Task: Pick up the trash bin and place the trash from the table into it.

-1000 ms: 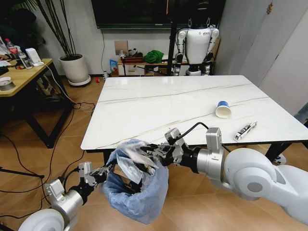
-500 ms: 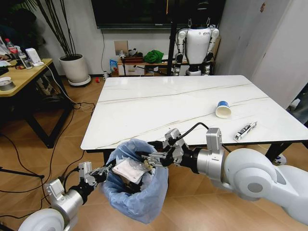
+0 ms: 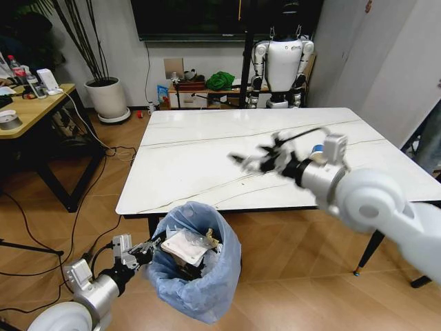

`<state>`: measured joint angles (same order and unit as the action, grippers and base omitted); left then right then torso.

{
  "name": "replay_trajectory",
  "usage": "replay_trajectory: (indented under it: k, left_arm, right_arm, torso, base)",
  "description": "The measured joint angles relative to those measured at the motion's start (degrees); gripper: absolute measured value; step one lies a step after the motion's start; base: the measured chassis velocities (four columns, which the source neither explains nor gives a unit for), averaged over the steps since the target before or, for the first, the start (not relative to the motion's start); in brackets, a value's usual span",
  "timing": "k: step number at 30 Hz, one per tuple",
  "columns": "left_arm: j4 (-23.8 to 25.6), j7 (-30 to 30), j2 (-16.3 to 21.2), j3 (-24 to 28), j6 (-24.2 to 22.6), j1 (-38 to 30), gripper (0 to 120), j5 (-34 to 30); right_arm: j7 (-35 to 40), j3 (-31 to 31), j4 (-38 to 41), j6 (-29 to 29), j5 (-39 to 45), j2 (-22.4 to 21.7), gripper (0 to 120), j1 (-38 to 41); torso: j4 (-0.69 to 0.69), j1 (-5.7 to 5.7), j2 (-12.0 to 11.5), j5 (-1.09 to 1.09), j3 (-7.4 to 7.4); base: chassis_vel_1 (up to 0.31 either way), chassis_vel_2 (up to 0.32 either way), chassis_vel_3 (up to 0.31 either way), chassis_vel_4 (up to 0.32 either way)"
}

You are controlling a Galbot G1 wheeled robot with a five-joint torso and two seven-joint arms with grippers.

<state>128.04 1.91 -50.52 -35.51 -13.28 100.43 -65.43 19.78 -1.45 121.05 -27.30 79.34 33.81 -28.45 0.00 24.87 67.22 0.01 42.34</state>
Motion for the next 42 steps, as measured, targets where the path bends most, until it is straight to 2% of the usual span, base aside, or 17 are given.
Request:
replay_trajectory:
  k: [5, 9, 11, 13, 16, 20, 23, 27, 37, 42]
  left_arm:
    - [0.1, 0.0, -0.1, -0.2, 0.0, 0.0, 0, 0.0]
    - [0.2, -0.1, -0.4, -0.4, 0.1, 0.2, 0, 0.3]
    - [0.2, -0.2, -0.5, -0.4, 0.1, 0.3, 0, 0.4]
    - [0.4, -0.4, -1.4, -1.1, 0.2, 1.2, 0, 0.9]
    - [0.8, -0.5, -2.2, -1.5, 0.2, 1.9, 0, 1.3]
    - [0.9, -0.4, -2.4, -1.5, 0.2, 1.7, 0, 1.3]
    - [1.1, -0.3, -2.3, -1.7, 0.2, 1.9, 0, 1.3]
    - [1.3, -0.3, -2.1, -2.1, 0.2, 2.1, 0, 1.3]
    - [1.9, -0.3, -2.2, -2.5, 0.3, 2.5, 0, 1.5]
    - [2.0, -0.3, -2.2, -2.5, 0.3, 2.4, 0, 1.6]
  right_arm:
    - [0.3, 5.7, -3.2, 0.0, -2.1, 0.7, 100, -3.2]
    - [-4.2, 12.2, -6.2, 8.2, -8.8, 0.9, 100, -9.6]
    - [-4.9, 13.3, -6.6, 9.6, -9.7, 1.2, 100, -10.8]
    - [-7.9, 15.5, -8.0, 14.3, -12.1, 2.8, 100, -13.6]
    - [-12.4, 17.5, -10.3, 19.3, -15.8, 4.9, 100, -16.1]
    - [-15.5, 21.2, -11.2, 23.2, -19.4, 6.3, 100, -20.5]
    - [-17.0, 24.7, -11.3, 24.1, -21.1, 7.1, 100, -25.5]
    - [-18.2, 27.3, -11.4, 25.4, -21.9, 7.9, 100, -29.5]
    - [-22.4, 38.4, -11.4, 28.1, -25.1, 14.7, 100, -45.3]
    - [-23.7, 41.1, -11.4, 29.1, -26.5, 17.2, 100, -48.9]
  torso:
    - [0.00, 0.00, 0.0, 0.01, 0.00]
    - [0.00, 0.00, 0.0, 0.00, 0.00]
    - [-0.01, 0.00, 0.0, 0.00, -0.01]
    - [-0.03, -0.01, 0.0, 0.00, -0.01]
    - [0.02, -0.01, 0.0, 0.02, -0.01]
    - [0.02, -0.01, 0.0, 0.00, -0.01]
    - [-0.02, -0.01, 0.0, 0.01, -0.01]
    - [-0.01, -0.01, 0.0, 0.00, -0.01]
    - [-0.01, -0.01, 0.0, 0.00, -0.02]
    - [-0.01, -0.01, 0.0, 0.00, -0.02]
  base:
    - [0.000, 0.000, 0.000, 0.000]
    - [0.000, 0.000, 0.000, 0.000]
    - [0.000, 0.000, 0.000, 0.000]
    - [0.000, 0.000, 0.000, 0.000]
    - [0.000, 0.000, 0.000, 0.000]
    - [0.000, 0.000, 0.000, 0.000]
    - [0.000, 0.000, 0.000, 0.000]
    - [0.000, 0.000, 0.000, 0.000]
    - [0.000, 0.000, 0.000, 0.000]
    - [0.000, 0.000, 0.000, 0.000]
